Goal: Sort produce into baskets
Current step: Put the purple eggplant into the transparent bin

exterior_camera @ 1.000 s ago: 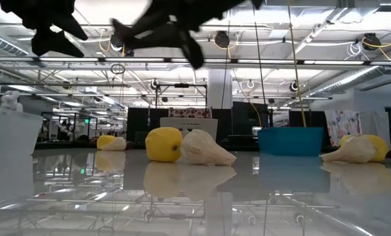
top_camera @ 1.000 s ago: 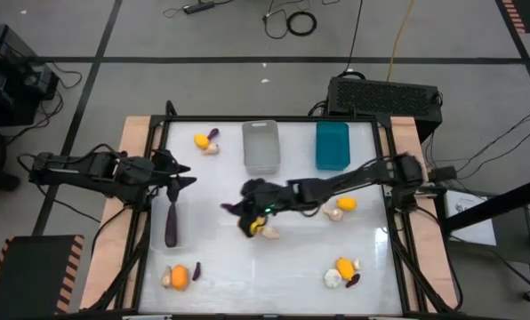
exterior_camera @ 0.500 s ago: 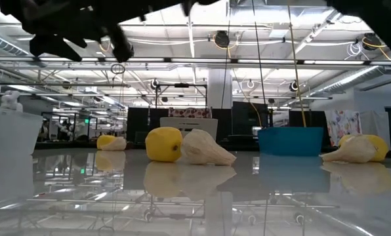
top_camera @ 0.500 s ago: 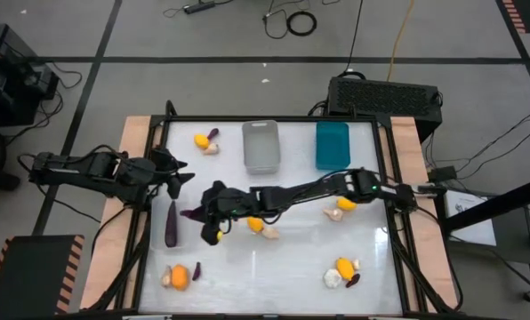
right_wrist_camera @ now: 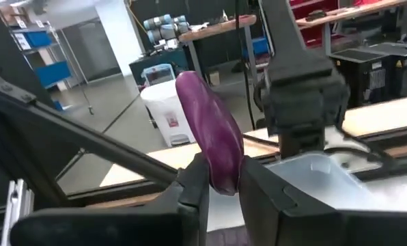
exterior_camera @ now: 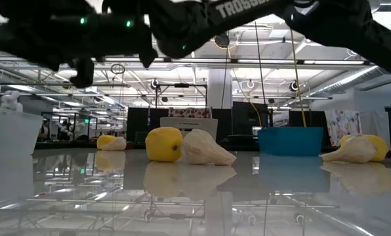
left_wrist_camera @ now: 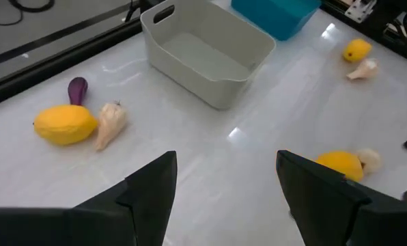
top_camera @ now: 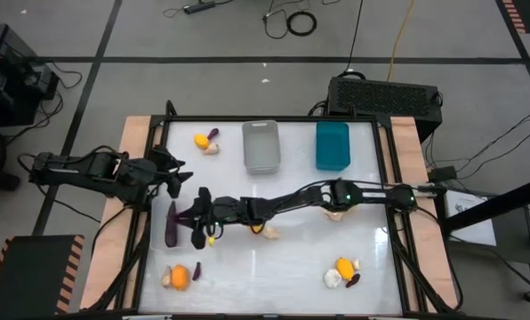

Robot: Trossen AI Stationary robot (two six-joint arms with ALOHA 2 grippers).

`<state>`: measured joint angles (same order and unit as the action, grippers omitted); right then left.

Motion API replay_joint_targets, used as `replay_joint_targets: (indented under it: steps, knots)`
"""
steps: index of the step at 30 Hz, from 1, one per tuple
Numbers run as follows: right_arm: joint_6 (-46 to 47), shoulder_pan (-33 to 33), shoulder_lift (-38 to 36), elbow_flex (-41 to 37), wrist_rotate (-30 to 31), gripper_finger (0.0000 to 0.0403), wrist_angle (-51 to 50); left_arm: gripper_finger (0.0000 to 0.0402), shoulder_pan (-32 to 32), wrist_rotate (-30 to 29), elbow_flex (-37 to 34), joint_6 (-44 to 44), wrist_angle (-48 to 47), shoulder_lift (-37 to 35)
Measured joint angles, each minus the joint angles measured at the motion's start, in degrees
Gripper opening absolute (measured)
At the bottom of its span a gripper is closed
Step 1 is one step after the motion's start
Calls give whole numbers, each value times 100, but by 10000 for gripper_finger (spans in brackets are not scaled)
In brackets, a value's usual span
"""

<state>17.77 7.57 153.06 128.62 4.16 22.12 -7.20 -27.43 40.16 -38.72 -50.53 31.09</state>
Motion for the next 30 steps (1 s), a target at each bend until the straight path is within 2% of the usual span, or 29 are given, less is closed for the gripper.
replay_joint_targets:
  steps: [11, 23, 26, 30]
  knots:
    - [102, 4, 358, -4, -123, 65, -175, 257, 0, 21, 0, -20, 0, 0]
    - [836, -11, 341, 0, -150, 192, -321, 257, 0, 18, 0, -138, 0, 0]
    - [958, -28, 273, 0, -157, 212, -368, 257, 0, 18, 0, -138, -3, 0]
    - [1007, -99, -36, -2, -550, 223, -861, 257, 0, 18, 0, -138, -16, 0]
